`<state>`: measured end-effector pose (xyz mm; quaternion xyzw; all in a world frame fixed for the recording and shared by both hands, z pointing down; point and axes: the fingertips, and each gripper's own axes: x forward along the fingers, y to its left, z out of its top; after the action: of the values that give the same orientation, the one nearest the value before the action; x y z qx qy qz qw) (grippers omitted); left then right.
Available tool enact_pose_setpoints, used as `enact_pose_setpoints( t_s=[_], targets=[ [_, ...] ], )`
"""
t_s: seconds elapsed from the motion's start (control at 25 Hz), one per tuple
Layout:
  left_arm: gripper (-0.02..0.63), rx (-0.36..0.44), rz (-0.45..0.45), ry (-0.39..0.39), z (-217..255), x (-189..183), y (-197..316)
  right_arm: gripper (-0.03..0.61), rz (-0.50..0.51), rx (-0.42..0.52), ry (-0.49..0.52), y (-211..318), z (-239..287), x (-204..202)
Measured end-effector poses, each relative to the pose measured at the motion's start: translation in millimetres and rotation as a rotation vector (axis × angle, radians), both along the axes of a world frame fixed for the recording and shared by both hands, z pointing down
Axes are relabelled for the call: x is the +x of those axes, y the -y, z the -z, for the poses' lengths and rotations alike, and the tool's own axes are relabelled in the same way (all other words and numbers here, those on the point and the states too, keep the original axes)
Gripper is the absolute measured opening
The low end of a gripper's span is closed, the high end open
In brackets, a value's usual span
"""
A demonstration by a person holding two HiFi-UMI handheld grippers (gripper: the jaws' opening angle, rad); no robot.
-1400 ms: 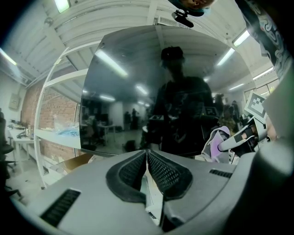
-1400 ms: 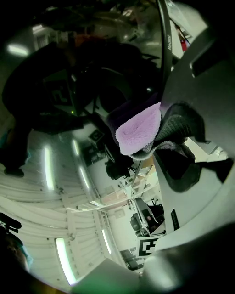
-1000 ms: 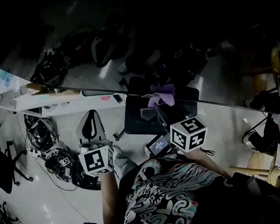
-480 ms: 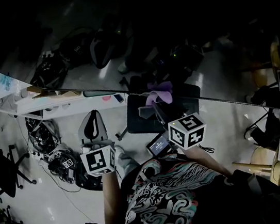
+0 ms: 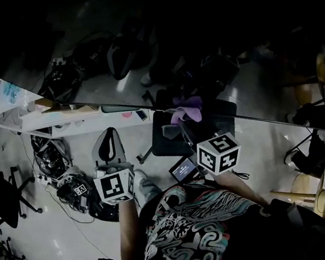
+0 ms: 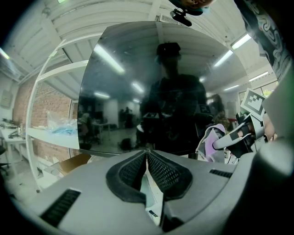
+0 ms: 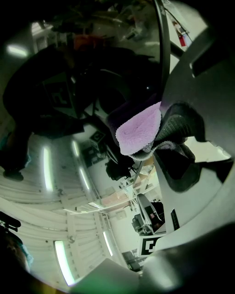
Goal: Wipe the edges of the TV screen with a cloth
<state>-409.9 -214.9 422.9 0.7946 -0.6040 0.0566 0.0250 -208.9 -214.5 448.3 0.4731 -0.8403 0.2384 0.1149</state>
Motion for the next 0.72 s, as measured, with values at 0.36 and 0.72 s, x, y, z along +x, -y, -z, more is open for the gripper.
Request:
enact_pose_setpoints(
  t_s=[0.36, 0.72],
  targets=[
    [0.026, 0.004, -0.013, 0.007, 5.9, -9.3, 6.9, 0.069, -0.006, -0.004, 0.005, 3.4, 2.3, -12.0],
    [0.026, 0.002, -0.015, 0.000, 7.1, -35.5, 15.9, 0.069, -0.018, -0.011, 0.001, 14.0, 4.4, -36.4]
  ],
)
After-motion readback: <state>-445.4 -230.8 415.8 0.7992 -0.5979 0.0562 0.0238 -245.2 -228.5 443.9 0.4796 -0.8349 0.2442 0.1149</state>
